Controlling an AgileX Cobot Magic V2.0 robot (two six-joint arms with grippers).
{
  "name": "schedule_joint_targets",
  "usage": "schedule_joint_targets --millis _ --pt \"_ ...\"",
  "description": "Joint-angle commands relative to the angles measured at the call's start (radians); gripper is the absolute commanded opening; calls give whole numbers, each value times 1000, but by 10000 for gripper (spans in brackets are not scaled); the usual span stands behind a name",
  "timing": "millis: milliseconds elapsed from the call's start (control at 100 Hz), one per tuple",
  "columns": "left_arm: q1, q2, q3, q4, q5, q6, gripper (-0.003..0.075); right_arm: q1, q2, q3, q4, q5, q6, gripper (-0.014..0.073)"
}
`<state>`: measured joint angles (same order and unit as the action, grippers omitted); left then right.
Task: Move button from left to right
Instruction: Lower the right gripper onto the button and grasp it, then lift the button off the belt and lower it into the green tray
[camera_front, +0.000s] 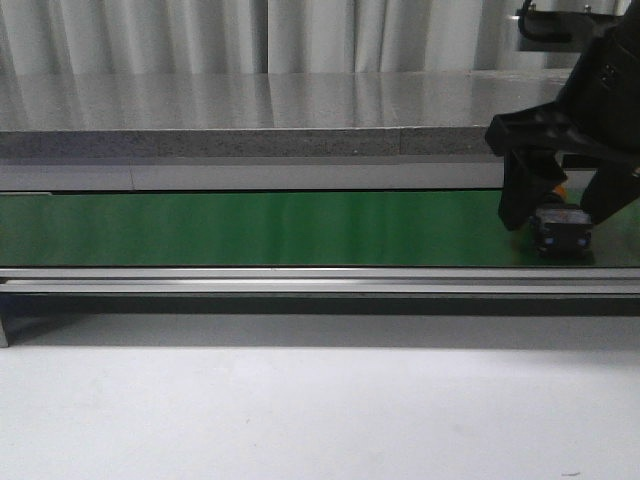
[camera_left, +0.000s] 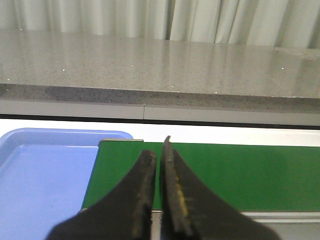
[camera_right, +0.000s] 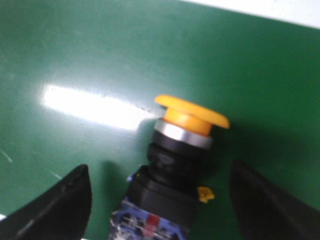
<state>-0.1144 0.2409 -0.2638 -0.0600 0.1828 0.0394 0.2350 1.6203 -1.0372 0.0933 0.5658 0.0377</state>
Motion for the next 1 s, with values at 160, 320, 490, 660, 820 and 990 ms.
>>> schedule_joint_targets --millis 160,320,490,660,820,990 --pt "-9 8 -26 -10 -84 -7 5 -1 -23 -33 -16 17 -13 354" --pt "-9 8 -26 -10 -84 -7 5 -2 -25 -57 -21 71 -13 209" --pt "-9 8 -26 -10 -84 -7 5 -2 -25 -157 -83 159 -13 209" --pt "-9 8 -26 -10 -84 -7 5 -35 -25 -274 -152 260 -13 209" --pt "-9 8 -26 -10 -84 -7 5 -133 -25 -326 -178 284 -13 209" --pt "-9 8 -26 -10 -84 -7 5 -279 -24 -326 -190 293 -13 209"
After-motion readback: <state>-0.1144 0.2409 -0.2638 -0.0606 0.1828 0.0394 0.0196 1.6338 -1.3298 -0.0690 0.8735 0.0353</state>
